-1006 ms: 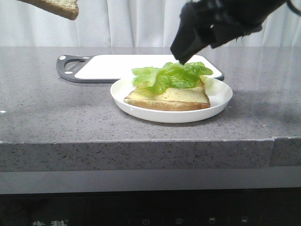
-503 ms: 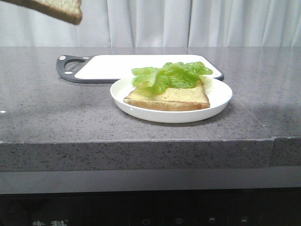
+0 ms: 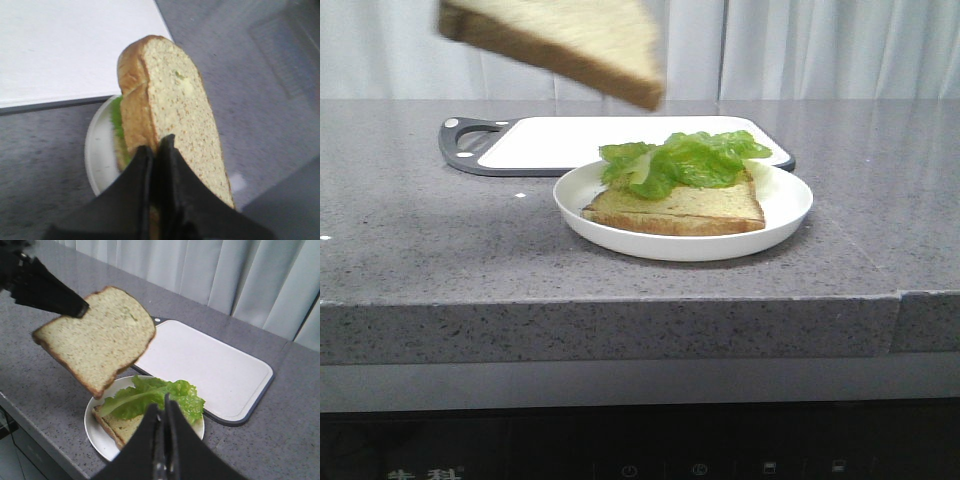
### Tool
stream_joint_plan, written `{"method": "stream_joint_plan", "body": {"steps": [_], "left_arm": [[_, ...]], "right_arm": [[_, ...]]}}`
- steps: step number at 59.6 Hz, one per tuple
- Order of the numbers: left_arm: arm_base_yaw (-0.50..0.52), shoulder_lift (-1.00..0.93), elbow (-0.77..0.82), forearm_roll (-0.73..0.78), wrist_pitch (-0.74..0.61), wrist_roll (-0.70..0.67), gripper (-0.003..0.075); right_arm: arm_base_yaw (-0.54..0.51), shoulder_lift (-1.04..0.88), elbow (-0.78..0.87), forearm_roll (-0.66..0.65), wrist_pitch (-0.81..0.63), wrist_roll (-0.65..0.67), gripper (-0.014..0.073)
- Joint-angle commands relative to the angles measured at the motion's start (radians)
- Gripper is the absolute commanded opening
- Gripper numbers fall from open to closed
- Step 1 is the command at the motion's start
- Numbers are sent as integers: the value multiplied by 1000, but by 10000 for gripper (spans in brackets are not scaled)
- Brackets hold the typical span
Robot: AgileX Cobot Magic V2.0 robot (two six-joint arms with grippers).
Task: Left arm grabs bread, right arm adds lettuce
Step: 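Move the held bread slice with the left gripper over the lettuce and lower it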
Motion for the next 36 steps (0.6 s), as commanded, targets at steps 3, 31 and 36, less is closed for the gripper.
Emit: {"method": "stream_joint_plan", "body": {"steps": [3,31,36], "left_arm": [[1,92,-122,-339,123,226,-20],[53,438,-329,-503,343,276,-20],[79,438,-329,-503,349,274,-20]], "right_arm": [[-4,-85,30,11,-75,-4,-61],[-4,-146,66,11,-11,-4,-61],[-4,-146,66,11,-11,-4,-61]]}}
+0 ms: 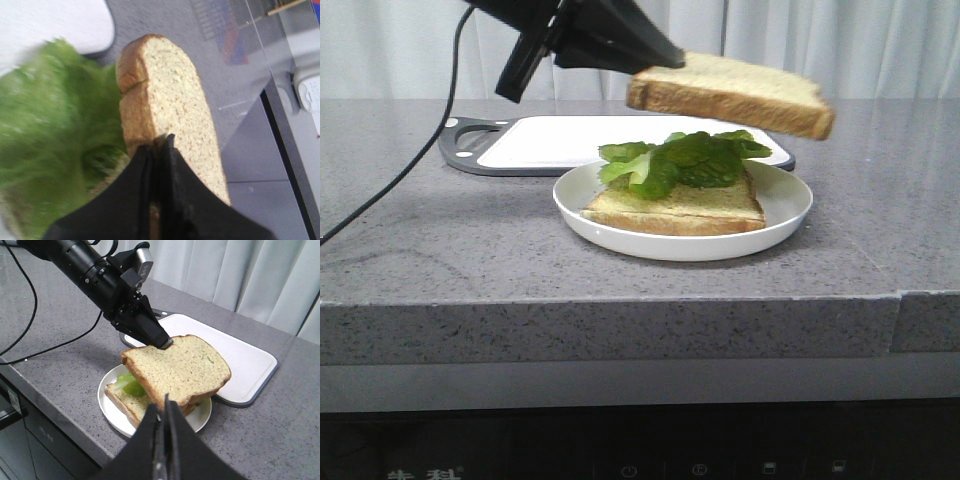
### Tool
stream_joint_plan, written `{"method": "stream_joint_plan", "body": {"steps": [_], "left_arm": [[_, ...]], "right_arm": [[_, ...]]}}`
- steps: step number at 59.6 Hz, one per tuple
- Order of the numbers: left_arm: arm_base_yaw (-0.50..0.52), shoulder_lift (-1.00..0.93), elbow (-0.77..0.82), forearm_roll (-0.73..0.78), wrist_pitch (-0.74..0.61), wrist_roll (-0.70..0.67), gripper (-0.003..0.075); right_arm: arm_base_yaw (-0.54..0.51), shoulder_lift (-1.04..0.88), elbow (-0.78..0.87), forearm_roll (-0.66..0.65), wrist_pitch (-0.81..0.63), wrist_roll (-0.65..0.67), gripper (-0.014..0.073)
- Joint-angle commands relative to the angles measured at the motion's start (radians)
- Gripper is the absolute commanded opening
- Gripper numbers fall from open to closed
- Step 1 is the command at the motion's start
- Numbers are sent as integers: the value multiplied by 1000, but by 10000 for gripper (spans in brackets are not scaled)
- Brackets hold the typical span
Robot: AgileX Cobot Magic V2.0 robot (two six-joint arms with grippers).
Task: Left arm grabs bread, right arm adds lettuce
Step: 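Move the held bread slice with the left gripper over the lettuce and lower it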
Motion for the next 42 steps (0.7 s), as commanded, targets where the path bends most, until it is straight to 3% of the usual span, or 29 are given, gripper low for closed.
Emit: {"method": "stream_joint_plan", "body": {"steps": [1,42], "left_arm": [[26,-50,-38,-79,30,1,-20],[44,19,-38,-36,91,-11,-20]], "right_arm": [[-4,5,-26,11,-68,-6,-61],[-4,5,-26,10,-88,-6,-61]]}}
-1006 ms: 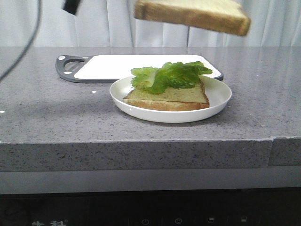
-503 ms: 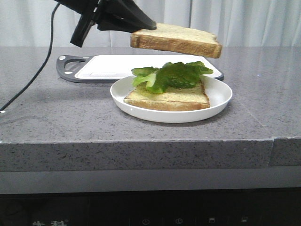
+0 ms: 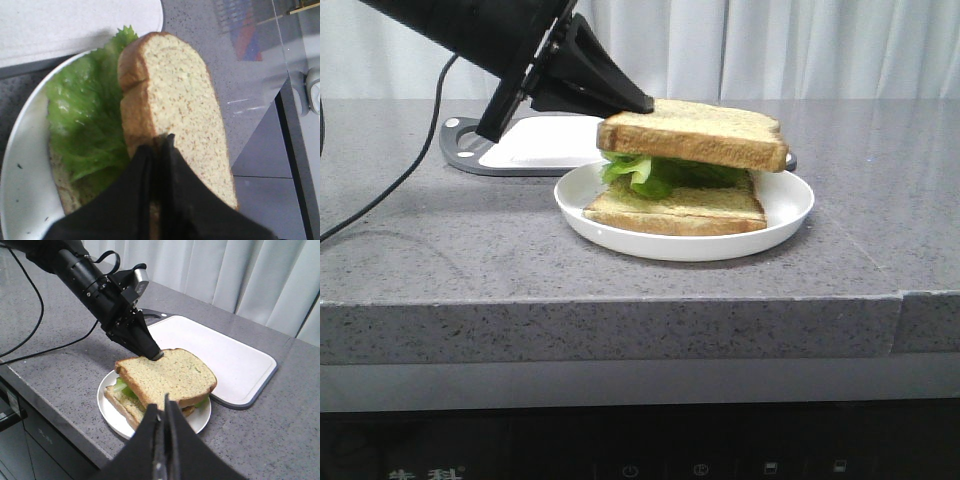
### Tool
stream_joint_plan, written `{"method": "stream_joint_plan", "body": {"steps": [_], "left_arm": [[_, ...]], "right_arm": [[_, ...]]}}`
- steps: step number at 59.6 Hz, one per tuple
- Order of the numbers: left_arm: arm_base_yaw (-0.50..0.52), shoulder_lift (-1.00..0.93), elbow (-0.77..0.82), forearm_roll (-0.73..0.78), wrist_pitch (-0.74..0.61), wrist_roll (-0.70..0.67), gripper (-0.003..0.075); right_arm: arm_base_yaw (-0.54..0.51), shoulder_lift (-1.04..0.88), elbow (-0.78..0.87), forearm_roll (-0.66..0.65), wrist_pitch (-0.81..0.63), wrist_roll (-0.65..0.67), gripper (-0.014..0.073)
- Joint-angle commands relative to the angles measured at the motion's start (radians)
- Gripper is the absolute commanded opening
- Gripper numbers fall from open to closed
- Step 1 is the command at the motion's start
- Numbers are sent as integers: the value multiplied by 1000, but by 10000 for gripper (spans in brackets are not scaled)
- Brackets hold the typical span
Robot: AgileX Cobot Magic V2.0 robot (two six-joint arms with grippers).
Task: Left arm grabs bread, right arm adds lettuce
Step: 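Move the held bread slice with the left gripper over the lettuce and lower it, then open the left gripper and lift it away from the sandwich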
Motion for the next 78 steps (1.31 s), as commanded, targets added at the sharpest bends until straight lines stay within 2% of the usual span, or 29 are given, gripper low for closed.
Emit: {"method": "stream_joint_plan", "body": {"steps": [1,6,10,22,26,31,40,44,48,53,54,60,64,69,78], "left_arm": [[-4,-51,-35,-57,31,-9,-20],[-4,-51,-35,-50,31,-9,-5],[-4,-51,-35,-48,32,-9,45],[18,-51,-35,-48,50,-9,336],[36,-51,-36,-53,71,-9,398],[59,-60,-38,-55,102,-9,425],[103,-102,-38,-59,153,3,408],[123,-121,-38,-57,166,7,348],[140,-139,-38,-55,170,14,227],[159,-162,-38,-45,170,25,-6],[161,-165,-38,-43,170,34,-19],[179,-183,-38,-36,168,54,-21],[189,-203,-38,-10,146,57,-21],[186,-262,-38,137,36,57,-21],[154,-399,-5,354,-165,44,-21]], "right_arm": [[-4,5,-26,10,-82,-6,-61],[-4,5,-26,10,-82,-6,-61],[-4,5,-26,10,-82,-6,-61],[-4,5,-26,10,-82,-6,-61],[-4,5,-26,10,-82,-6,-61],[-4,5,-26,10,-80,-6,-61],[-4,5,-26,10,-78,-6,-61],[-4,5,-26,10,-80,-6,-61],[-4,5,-26,10,-92,-6,-61],[-4,5,-26,10,-105,-6,-61],[-4,5,-26,10,-105,-6,-61],[-4,6,-26,11,-106,9,-61],[-7,10,-26,10,-119,71,-61],[-41,19,-26,3,-149,130,-61],[-157,35,-26,3,-160,134,-61]]}}
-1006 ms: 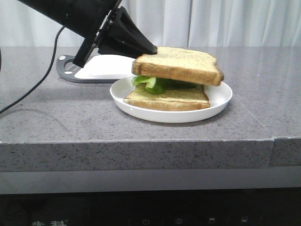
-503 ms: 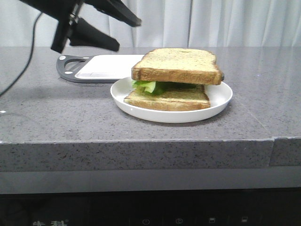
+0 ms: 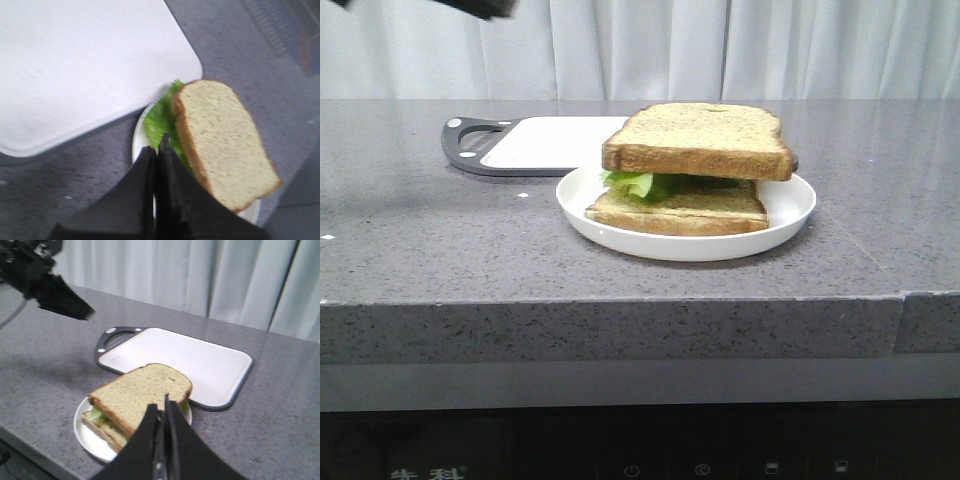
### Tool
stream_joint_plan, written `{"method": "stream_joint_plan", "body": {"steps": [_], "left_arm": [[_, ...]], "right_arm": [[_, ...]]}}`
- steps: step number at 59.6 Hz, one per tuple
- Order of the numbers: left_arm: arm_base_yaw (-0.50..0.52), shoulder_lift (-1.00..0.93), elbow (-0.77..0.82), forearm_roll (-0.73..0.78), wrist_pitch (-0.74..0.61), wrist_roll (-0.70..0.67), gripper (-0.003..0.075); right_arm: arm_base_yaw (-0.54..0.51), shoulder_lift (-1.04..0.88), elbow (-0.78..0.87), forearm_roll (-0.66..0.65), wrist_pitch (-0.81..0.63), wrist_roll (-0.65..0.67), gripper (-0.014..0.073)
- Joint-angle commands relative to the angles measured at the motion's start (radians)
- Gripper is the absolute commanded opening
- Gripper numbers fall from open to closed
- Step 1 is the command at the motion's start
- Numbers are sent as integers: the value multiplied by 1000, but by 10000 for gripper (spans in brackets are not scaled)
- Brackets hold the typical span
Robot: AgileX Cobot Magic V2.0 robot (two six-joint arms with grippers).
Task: Left arm grabs bread, right arm adds lettuce
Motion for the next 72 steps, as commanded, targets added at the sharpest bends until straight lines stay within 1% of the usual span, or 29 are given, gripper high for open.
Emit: {"method": "stream_joint_plan", "body": {"steps": [1,5,8,12,16,21,26,34,44,50,56,72], "left_arm": [[-23,-133,5,50,-144,-7,-21],[-34,-212,64,94,-258,-7,-21],[-39,-273,120,121,-344,-7,-21],[-46,-372,224,147,-460,-5,-21],[-46,-475,341,152,-543,-1,-21],[-46,-615,501,152,-649,4,-21],[-46,-743,637,152,-722,4,-20],[-46,-965,831,148,-727,4,-20],[-46,-1179,976,145,-747,4,-20],[-46,-1265,1005,144,-758,4,-20],[-46,-1311,1020,144,-758,4,-20],[-46,-1317,1020,144,-755,4,-20]], "right_arm": [[-70,20,-26,3,-86,9,-61],[-126,20,-26,3,-83,9,-61],[-148,13,-26,3,-89,8,-61],[-149,-5,-12,3,-130,6,-61],[-140,-37,22,4,-165,5,-61],[-136,-76,78,4,-158,5,-61],[-135,-116,126,10,-163,5,-61],[-135,-195,181,10,-165,5,-61],[-135,-243,206,10,-158,5,-61],[-135,-243,206,11,-156,5,-61],[-135,-243,206,11,-156,5,-61],[-135,-243,206,11,-157,5,-61]]}}
